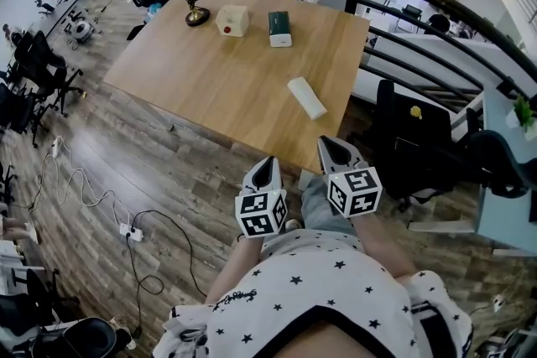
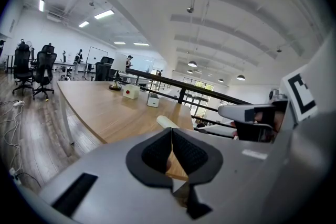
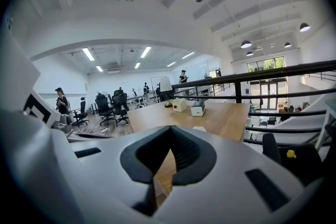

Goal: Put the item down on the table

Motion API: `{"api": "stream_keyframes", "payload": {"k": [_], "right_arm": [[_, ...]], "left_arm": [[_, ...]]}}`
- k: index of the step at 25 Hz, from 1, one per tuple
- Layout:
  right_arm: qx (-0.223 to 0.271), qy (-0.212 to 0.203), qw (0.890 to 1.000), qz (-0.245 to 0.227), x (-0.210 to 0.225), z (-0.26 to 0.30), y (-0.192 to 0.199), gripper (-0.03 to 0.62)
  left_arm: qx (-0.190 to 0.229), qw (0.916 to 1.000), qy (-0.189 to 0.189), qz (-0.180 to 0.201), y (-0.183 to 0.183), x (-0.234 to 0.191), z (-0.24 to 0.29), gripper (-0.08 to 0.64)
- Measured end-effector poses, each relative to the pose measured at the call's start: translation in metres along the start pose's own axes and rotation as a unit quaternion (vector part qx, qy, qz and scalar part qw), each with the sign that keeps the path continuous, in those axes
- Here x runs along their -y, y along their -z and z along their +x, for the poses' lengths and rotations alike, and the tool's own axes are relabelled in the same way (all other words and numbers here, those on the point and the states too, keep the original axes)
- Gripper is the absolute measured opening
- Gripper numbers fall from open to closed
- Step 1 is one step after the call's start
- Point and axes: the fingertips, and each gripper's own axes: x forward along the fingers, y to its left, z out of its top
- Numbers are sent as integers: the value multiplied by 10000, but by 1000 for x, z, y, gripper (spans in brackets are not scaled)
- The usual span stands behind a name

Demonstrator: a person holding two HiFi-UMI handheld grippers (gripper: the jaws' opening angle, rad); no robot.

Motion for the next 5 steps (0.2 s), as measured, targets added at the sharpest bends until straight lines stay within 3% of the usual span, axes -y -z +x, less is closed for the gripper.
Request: {"api": "stream_keyframes", "payload": {"k": [5], "right_arm": [[-17,14,10000,-29,-1,3,3,-6]], "left_arm": [[-28,10000,21,5,3,-1,1,14]]}}
